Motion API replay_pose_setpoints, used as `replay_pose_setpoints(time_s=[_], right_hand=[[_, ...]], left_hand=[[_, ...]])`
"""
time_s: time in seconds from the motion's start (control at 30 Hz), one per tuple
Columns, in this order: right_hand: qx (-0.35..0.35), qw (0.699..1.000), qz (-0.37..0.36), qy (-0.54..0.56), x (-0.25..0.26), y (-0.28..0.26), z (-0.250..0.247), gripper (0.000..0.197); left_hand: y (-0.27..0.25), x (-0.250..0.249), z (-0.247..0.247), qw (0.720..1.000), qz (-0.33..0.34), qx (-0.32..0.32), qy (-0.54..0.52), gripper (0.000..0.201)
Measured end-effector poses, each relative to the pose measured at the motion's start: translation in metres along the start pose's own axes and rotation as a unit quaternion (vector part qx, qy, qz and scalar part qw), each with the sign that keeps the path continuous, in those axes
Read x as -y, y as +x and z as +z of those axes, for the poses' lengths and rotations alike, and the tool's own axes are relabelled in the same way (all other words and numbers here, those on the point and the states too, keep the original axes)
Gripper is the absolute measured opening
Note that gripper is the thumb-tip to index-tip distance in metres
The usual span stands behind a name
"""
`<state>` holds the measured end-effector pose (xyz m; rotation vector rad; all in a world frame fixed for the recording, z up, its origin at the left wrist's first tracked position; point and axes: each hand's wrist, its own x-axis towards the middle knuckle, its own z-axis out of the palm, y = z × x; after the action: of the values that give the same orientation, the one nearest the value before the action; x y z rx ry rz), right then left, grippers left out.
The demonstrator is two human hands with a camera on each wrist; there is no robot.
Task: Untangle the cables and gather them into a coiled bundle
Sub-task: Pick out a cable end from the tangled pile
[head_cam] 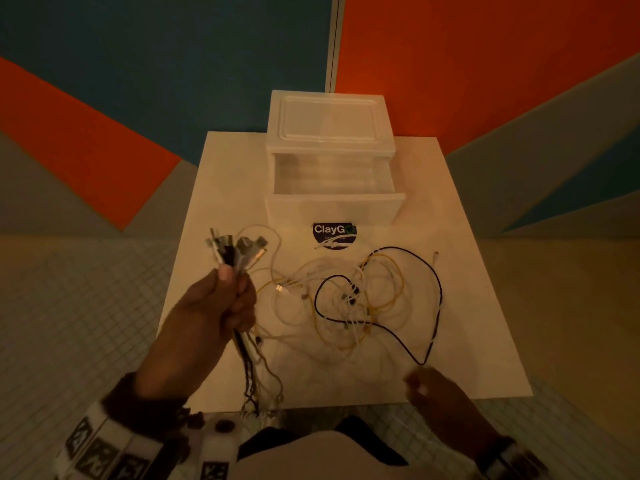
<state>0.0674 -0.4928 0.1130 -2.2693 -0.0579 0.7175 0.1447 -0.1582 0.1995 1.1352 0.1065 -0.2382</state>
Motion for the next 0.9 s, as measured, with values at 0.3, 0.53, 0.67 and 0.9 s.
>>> replay_pose_setpoints(time_s=[0.3, 0.53, 0.67, 0.9], right_hand=[[0.128, 0.946, -0.294, 0.044, 0.187, 0.095, 0.063, 0.023], [0.272, 0.924, -0.236, -0.133, 0.135, 0.14, 0.124, 0.029], [0.224, 0.929, -0.163, -0.246, 0.097, 0.173, 0.115, 0.054], [0.063, 0.943, 0.009, -0.327, 0.086, 0.232, 0.096, 0.055]], left_hand=[[-0.008, 0.002, 0.001, 0.996, 0.059, -0.02, 0.065, 0.036], [-0.018, 0.008, -0.018, 0.998, 0.058, -0.032, 0.022, 0.038], [-0.009, 0.002, -0.024, 0.996, 0.076, -0.036, 0.021, 0.041], [0.016, 0.019, -0.042, 0.999, 0.038, -0.025, -0.029, 0.045]])
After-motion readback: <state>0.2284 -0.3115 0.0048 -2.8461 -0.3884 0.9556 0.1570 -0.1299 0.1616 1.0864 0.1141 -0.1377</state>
